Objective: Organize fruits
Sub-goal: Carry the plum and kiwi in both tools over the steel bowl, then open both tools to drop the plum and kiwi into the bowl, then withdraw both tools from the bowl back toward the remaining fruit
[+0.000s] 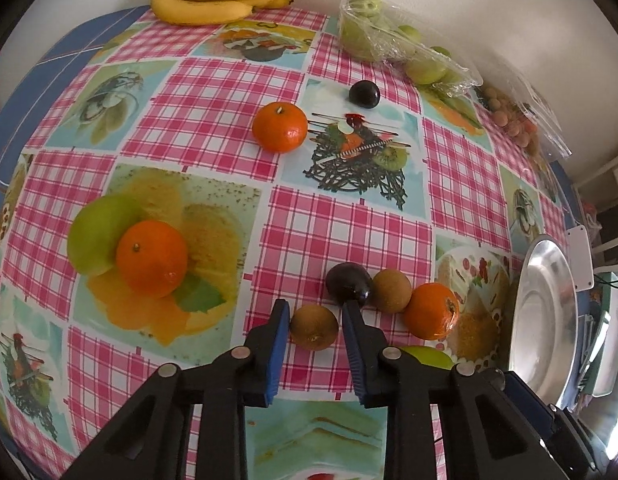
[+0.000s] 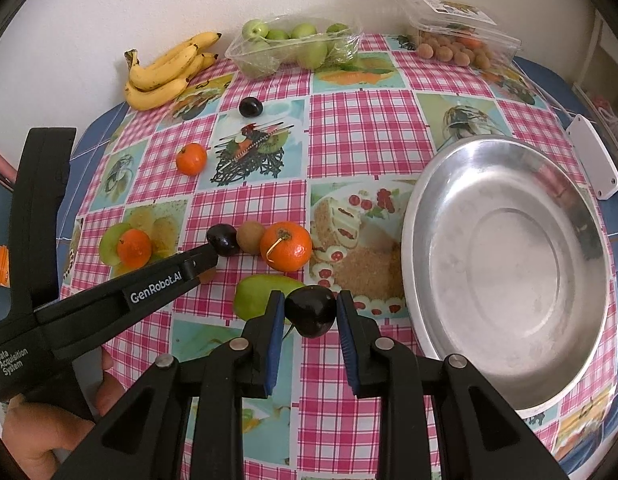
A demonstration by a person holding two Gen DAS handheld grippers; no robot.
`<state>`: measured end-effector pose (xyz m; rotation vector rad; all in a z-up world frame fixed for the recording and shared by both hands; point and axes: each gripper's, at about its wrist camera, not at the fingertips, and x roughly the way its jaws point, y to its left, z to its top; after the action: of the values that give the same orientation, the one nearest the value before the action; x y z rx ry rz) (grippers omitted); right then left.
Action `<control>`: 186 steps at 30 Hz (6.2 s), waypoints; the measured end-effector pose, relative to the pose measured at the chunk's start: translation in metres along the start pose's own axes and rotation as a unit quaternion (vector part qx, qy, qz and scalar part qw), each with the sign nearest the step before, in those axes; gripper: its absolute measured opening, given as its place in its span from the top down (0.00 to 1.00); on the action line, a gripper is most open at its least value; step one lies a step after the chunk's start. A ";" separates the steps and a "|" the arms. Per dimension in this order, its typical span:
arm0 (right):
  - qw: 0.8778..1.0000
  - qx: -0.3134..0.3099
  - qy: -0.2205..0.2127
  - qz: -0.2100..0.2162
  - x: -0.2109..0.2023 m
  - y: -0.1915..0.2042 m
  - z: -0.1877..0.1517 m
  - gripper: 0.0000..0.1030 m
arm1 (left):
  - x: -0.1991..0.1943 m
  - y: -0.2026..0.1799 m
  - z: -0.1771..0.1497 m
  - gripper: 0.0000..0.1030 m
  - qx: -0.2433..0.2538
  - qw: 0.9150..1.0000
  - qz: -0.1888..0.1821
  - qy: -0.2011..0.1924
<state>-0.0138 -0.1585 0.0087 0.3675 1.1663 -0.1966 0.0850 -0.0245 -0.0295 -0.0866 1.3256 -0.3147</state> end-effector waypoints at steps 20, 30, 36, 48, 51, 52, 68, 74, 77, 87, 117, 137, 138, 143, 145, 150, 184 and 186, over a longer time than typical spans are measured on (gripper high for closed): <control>1.000 0.001 0.002 -0.001 0.000 -0.002 -0.001 0.74 | -0.001 0.000 -0.002 0.70 0.015 1.000 0.009 0.005; 1.000 0.003 -0.001 0.003 -0.002 -0.003 -0.001 0.74 | -0.003 0.000 -0.002 0.73 0.021 1.000 0.010 0.004; 1.000 0.006 -0.004 0.005 -0.005 -0.005 0.000 0.74 | -0.018 -0.003 -0.002 0.73 0.023 1.000 0.008 -0.016; 0.997 0.072 -0.011 -0.038 -0.014 -0.058 0.004 0.73 | -0.036 -0.028 -0.003 0.73 0.044 0.998 -0.006 -0.042; 0.993 0.103 -0.015 -0.058 -0.019 -0.082 0.003 0.73 | -0.037 -0.043 -0.007 0.73 0.064 0.997 -0.016 -0.042; 0.992 0.112 -0.016 -0.063 -0.020 -0.090 0.002 0.73 | -0.038 -0.047 -0.010 0.73 0.070 0.997 -0.017 -0.042; 0.967 0.225 -0.025 -0.113 -0.038 -0.168 -0.015 0.73 | -0.030 -0.156 -0.051 0.73 0.224 0.971 -0.074 -0.040; 0.966 0.231 -0.018 -0.116 -0.034 -0.170 -0.016 0.73 | -0.006 -0.183 -0.054 0.73 0.252 0.964 -0.076 -0.031; 0.964 0.238 -0.015 -0.116 -0.031 -0.174 -0.019 0.73 | 0.008 -0.189 -0.053 0.73 0.256 0.964 -0.075 -0.020; 0.963 0.244 -0.009 -0.117 -0.026 -0.179 -0.020 0.73 | 0.025 -0.188 -0.054 0.73 0.262 0.964 -0.050 -0.013; 0.968 0.227 0.005 -0.102 -0.015 -0.174 -0.014 0.73 | 0.016 -0.161 -0.034 0.69 0.205 0.978 -0.048 -0.001; 0.972 0.211 -0.027 -0.097 -0.028 -0.166 -0.010 0.66 | -0.019 -0.120 -0.018 0.39 0.155 0.987 0.025 -0.035; 0.973 0.209 -0.025 -0.098 -0.027 -0.165 -0.010 0.66 | -0.019 -0.115 -0.017 0.38 0.148 0.988 0.031 -0.034; 0.975 0.197 -0.016 -0.101 -0.022 -0.161 -0.012 0.66 | -0.011 -0.099 -0.015 0.31 0.120 0.992 0.046 -0.021; 0.975 0.195 -0.013 -0.103 -0.021 -0.161 -0.012 0.64 | -0.010 -0.096 -0.014 0.30 0.116 0.992 0.050 -0.018; 0.977 0.183 -0.008 -0.110 -0.019 -0.158 -0.010 0.53 | -0.010 -0.094 -0.016 0.21 0.115 0.992 0.058 -0.016; 0.981 0.151 -0.020 -0.121 -0.018 -0.153 -0.005 0.03 | -0.005 -0.089 -0.016 0.00 0.114 0.989 0.095 -0.024; 0.981 0.150 -0.021 -0.121 -0.018 -0.153 -0.005 0.03 | -0.005 -0.089 -0.016 0.00 0.114 0.989 0.094 -0.025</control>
<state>-0.0770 -0.2981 -0.0039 0.4823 1.1396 -0.5940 0.0529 -0.1059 -0.0075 0.2202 1.2299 -0.2986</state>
